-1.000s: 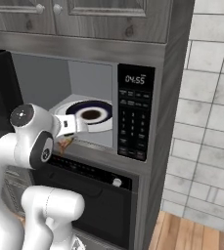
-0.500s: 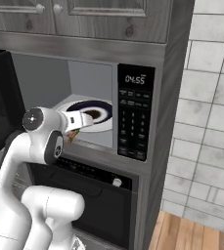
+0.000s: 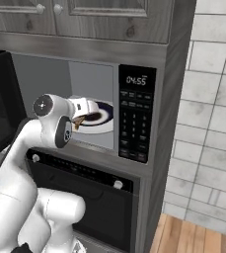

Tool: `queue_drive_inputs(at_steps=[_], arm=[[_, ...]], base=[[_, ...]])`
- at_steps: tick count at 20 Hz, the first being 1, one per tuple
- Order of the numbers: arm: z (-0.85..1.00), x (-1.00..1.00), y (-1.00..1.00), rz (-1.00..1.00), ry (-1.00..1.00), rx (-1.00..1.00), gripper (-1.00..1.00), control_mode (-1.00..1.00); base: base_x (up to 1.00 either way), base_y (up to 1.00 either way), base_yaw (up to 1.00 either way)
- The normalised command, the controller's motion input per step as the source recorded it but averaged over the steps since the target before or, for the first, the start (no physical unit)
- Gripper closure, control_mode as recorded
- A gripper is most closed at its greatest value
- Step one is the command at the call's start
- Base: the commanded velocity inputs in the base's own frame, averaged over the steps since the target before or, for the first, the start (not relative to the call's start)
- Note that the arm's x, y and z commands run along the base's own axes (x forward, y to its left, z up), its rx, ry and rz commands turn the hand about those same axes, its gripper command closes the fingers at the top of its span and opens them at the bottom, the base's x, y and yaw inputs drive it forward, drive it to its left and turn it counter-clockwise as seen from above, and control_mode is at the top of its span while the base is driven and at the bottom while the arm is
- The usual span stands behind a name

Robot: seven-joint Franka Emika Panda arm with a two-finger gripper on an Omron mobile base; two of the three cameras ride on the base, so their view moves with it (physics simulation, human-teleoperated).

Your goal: Transport the chicken drumstick from the fridge to the microwave and turn on the microwave.

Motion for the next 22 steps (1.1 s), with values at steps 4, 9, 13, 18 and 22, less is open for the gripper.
queue_drive_inputs(at_steps=[4, 9, 13, 18, 22], arm=[[0.00, 0.62, 0.00, 0.00, 0.00, 0.00, 1.00, -1.00], [-0.12, 0.68, 0.00, 0.00, 0.01, 0.00, 1.00, -1.00], [-0.18, 0.63, 0.00, 0.00, 0.05, 0.00, 1.00, -1.00], [-0.26, 0.50, 0.00, 0.00, 0.08, 0.00, 1.00, -1.00], [-0.34, 0.33, 0.00, 0.00, 0.06, 0.00, 1.00, -1.00]], base=[[0.00, 0.00, 0.00], [0.00, 0.00, 0.00], [0.00, 0.00, 0.00], [0.00, 0.00, 0.00], [0.00, 0.00, 0.00]])
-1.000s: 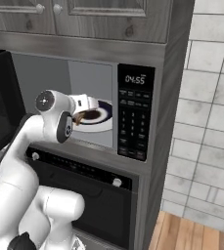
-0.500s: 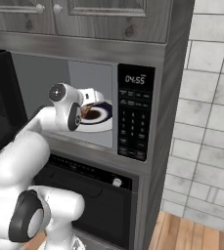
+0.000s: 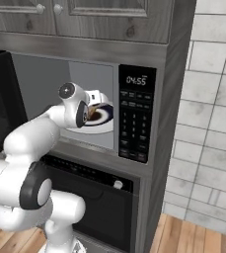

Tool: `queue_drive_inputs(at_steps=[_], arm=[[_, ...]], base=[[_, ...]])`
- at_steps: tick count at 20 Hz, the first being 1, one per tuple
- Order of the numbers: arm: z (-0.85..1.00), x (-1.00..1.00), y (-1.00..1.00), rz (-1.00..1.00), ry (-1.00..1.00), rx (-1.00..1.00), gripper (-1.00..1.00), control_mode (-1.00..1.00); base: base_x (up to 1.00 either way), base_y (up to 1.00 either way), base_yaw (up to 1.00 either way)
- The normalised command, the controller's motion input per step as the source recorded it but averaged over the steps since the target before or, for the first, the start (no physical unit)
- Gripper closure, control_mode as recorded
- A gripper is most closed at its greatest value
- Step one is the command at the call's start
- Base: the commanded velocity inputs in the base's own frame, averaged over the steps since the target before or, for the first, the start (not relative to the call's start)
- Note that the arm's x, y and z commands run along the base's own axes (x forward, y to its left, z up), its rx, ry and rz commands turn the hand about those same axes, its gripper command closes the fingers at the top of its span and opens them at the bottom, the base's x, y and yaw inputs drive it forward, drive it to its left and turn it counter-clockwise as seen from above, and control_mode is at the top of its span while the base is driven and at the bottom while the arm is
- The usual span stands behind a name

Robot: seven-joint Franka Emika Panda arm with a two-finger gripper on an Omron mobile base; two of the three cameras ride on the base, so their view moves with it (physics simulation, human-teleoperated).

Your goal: Transport the chicken drumstick from the fridge to the microwave and turn on the microwave.

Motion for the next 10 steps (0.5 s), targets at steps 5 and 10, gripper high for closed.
queue_drive_inputs(at_steps=[5, 10], arm=[[-0.36, 0.21, 0.00, 0.00, 0.03, 0.00, 1.00, -1.00], [-0.33, 0.15, 0.00, 0.00, 0.01, 0.00, 1.00, -1.00]], base=[[0.00, 0.00, 0.00], [0.00, 0.00, 0.00]])
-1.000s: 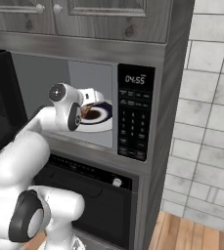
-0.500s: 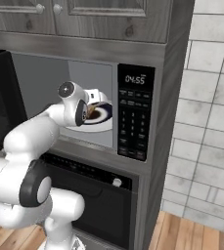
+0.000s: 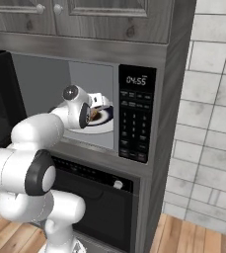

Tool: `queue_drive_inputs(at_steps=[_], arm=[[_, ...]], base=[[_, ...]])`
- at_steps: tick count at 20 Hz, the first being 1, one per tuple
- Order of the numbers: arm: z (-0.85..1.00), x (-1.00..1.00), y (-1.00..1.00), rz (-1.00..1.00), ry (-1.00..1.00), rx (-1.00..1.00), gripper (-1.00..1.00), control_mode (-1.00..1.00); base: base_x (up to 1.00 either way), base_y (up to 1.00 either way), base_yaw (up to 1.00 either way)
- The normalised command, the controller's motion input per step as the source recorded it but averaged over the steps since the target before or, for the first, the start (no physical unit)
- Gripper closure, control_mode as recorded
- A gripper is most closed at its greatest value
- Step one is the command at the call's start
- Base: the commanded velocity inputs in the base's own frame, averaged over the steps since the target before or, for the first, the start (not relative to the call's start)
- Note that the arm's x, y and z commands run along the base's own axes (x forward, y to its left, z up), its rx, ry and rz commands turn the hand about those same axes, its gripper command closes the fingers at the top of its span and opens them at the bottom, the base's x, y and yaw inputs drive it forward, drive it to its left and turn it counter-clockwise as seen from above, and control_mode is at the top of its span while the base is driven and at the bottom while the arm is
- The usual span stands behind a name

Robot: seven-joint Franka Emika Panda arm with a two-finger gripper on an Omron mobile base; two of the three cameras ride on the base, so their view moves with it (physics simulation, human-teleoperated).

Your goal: Transport the chicken drumstick from the fridge to the microwave and turn on the microwave.

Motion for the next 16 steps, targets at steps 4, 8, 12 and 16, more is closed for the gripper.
queue_drive_inputs(at_steps=[4, 8, 12, 16], arm=[[-0.29, 0.08, 0.00, 0.00, 0.00, 0.00, 1.00, -1.00], [-0.10, 0.03, 0.00, 0.00, 0.01, 0.00, -1.00, -1.00], [0.00, -0.11, 0.00, 0.00, -0.02, 0.03, -1.00, -1.00], [0.00, -0.12, 0.00, 0.00, -0.05, 0.03, -1.00, -1.00]], base=[[0.00, 0.00, 0.00], [0.00, 0.00, 0.00], [0.00, 0.00, 0.00], [0.00, 0.00, 0.00]])
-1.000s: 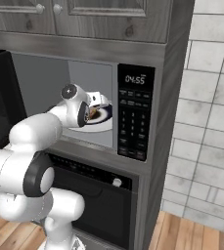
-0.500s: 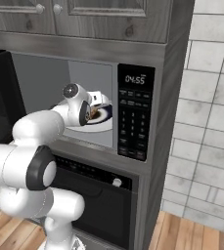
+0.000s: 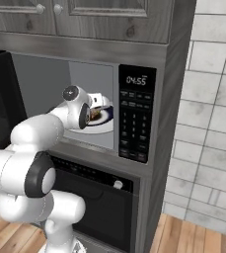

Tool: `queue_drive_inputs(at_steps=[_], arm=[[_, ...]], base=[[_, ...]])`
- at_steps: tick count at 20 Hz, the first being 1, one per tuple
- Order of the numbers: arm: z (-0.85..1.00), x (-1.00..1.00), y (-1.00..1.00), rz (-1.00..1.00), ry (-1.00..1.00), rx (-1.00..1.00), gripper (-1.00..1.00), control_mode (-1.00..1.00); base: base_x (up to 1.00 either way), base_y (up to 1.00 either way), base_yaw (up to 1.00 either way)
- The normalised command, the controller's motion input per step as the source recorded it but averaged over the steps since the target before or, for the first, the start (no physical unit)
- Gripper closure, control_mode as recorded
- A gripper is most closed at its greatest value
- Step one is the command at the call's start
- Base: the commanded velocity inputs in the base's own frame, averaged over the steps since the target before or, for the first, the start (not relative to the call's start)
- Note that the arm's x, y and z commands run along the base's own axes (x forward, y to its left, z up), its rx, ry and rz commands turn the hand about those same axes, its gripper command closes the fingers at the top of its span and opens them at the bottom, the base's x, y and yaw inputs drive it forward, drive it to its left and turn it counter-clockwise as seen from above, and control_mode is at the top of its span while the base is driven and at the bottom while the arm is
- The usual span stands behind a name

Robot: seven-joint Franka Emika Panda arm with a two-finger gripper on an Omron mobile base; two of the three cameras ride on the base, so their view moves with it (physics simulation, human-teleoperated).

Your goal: Transport the chicken drumstick from the fridge to the microwave and turn on the microwave.

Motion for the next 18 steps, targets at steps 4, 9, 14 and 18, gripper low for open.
queue_drive_inputs(at_steps=[4, 9, 14, 18], arm=[[0.00, -0.17, 0.00, 0.00, -0.06, 0.01, -1.00, -1.00], [0.08, -0.25, 0.00, 0.00, -0.14, 0.00, -1.00, -1.00], [0.41, -0.82, 0.00, 0.00, -0.29, 0.00, -1.00, -1.00], [0.51, -1.00, 0.00, 0.00, -0.33, 0.00, -1.00, -1.00]], base=[[0.00, 0.00, 0.00], [0.00, 0.00, 0.00], [0.00, 0.00, 0.00], [0.00, 0.00, 0.00]])
